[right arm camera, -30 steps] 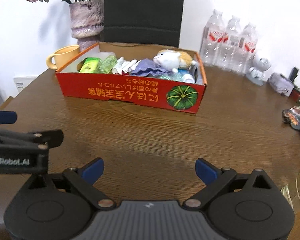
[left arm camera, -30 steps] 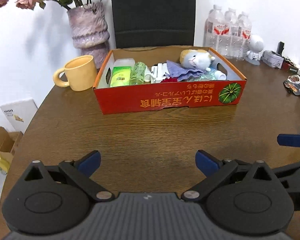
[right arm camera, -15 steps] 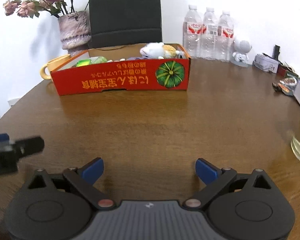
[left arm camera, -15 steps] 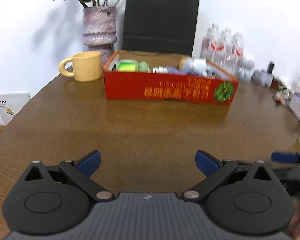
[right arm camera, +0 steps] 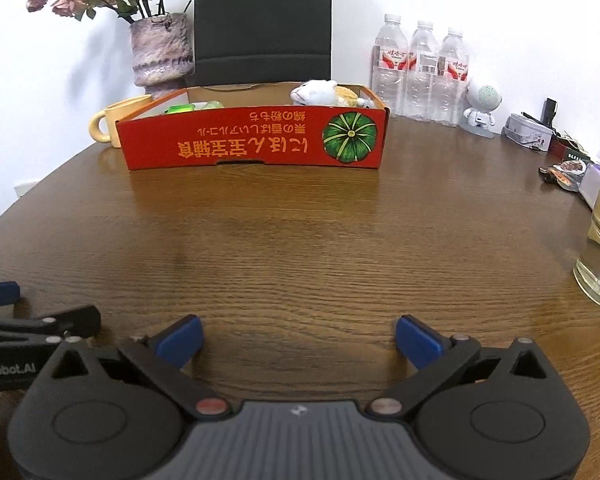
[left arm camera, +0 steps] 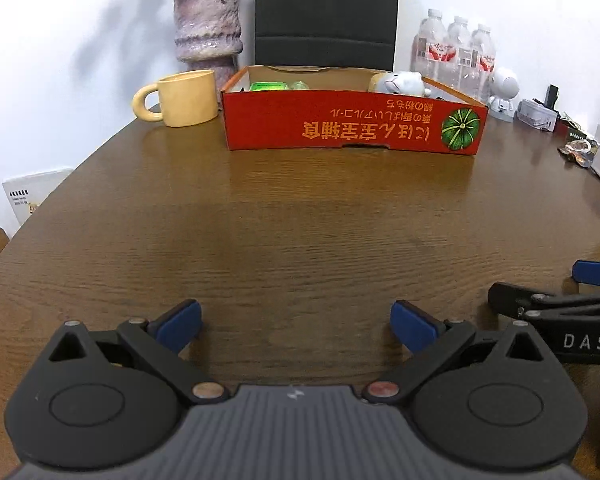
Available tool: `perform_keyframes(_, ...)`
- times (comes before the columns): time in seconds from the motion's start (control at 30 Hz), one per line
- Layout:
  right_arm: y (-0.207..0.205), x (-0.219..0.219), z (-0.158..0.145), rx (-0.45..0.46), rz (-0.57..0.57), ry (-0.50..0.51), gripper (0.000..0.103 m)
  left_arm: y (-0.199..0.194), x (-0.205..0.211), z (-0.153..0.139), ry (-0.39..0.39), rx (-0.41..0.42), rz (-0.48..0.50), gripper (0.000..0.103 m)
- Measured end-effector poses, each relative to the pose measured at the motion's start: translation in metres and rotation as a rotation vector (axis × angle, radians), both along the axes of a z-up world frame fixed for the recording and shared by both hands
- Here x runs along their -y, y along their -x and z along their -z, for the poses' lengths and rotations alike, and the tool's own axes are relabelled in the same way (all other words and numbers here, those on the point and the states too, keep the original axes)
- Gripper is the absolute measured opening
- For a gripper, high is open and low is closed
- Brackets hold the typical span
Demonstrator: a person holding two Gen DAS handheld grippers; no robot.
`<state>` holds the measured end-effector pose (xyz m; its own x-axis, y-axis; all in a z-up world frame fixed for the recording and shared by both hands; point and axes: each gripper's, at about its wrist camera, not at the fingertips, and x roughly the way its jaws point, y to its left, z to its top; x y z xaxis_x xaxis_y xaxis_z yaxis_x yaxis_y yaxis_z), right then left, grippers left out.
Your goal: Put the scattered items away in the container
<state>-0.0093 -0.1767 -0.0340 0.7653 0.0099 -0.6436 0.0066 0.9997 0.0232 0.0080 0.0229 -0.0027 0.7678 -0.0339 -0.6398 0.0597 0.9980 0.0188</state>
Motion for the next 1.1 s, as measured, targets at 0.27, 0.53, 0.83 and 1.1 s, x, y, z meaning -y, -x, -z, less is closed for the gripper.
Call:
perform_keyframes(0.27, -0.0001, -0.0012, -0.0006, 0.000, -0.008, -0.003, 0.103, 0.0022, -0.0016, 0.0005, 0.000, -0.003, -0.003, 0.103)
perform_keyframes(0.53, 0.0008, -0.0005, -0.0009, 0.000, -0.014, -0.002, 0.103, 0.0026, -0.0025, -0.0003, 0.001, -0.003, -0.002, 0.103)
perform_keyframes(0.83, 0.0026, -0.0006, -0.0008, 0.000, -0.022, -0.002, 0.103, 0.0023, -0.0022, -0.0003, 0.000, -0.003, -0.002, 0.103)
perform_keyframes(1.1, 0.0027, 0.0000, -0.0010, 0.000, -0.024, -0.002, 0.103, 0.0022, -0.0020, -0.0003, 0.001, -0.004, -0.001, 0.103)
